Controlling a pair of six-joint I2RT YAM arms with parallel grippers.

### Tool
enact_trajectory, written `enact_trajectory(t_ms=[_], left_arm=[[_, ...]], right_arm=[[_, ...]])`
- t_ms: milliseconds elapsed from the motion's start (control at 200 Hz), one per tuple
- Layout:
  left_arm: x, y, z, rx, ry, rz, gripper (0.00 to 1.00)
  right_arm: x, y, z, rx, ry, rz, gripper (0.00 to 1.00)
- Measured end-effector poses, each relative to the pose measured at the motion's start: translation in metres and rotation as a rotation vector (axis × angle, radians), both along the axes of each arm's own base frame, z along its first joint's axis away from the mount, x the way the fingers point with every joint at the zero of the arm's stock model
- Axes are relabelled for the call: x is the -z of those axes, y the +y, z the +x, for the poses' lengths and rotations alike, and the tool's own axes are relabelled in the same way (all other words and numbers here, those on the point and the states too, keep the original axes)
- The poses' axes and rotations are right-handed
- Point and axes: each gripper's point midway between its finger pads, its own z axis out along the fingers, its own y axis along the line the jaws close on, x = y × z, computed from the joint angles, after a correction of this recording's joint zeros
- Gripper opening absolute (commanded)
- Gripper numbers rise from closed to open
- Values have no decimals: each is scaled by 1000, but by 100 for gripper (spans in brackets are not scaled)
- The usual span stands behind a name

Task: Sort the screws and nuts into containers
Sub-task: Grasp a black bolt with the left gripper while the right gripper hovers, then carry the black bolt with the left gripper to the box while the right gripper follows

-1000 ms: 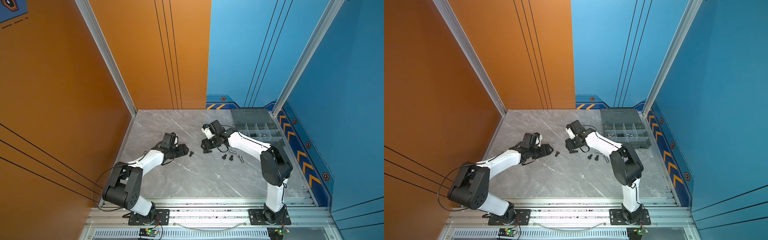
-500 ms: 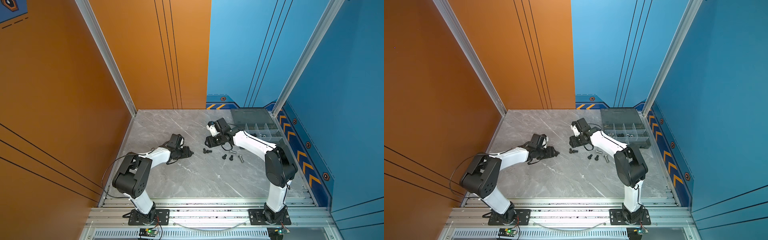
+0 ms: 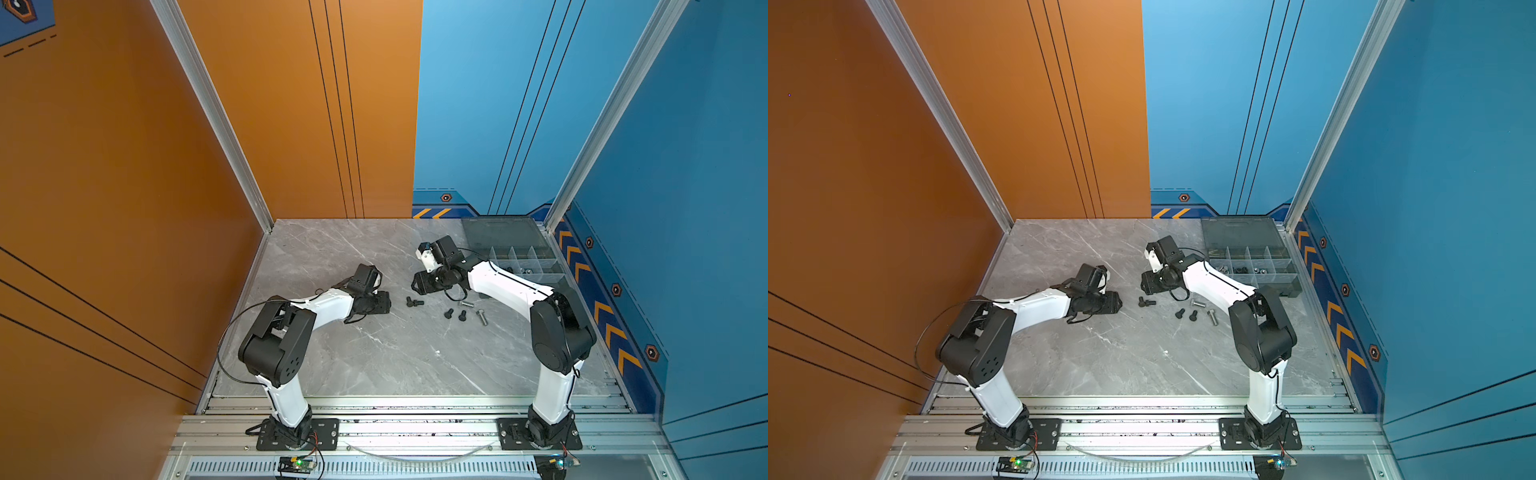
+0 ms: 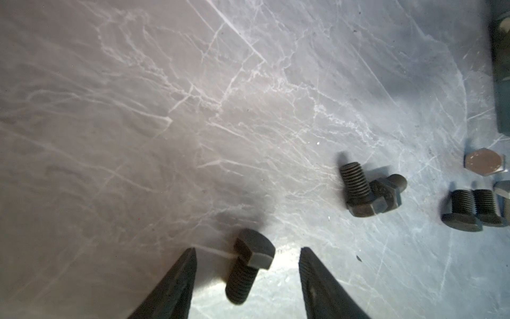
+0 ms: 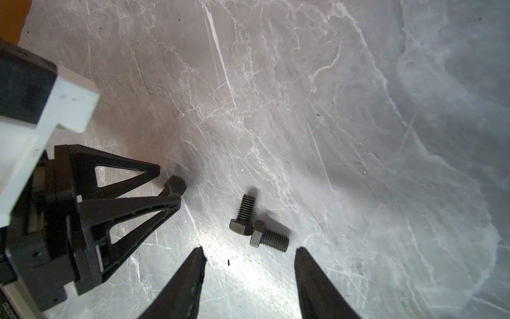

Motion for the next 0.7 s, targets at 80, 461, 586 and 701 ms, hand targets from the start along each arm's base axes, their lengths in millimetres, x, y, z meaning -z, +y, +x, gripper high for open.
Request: enact_trajectory(t_ms=[80, 461, 586, 701], left_arm=[[3, -2, 1, 11, 1, 17, 56], [7, -5, 2, 44, 11, 106, 43], [7, -4, 2, 49, 14, 123, 41], [8, -5, 3, 51, 13, 141, 37]], right_arm=[[1, -1, -1, 0, 2, -1, 56], [-3, -15, -1, 33, 0, 6, 56], [-1, -18, 1, 40, 0, 8, 56], [1, -20, 0, 44, 6, 5, 56]])
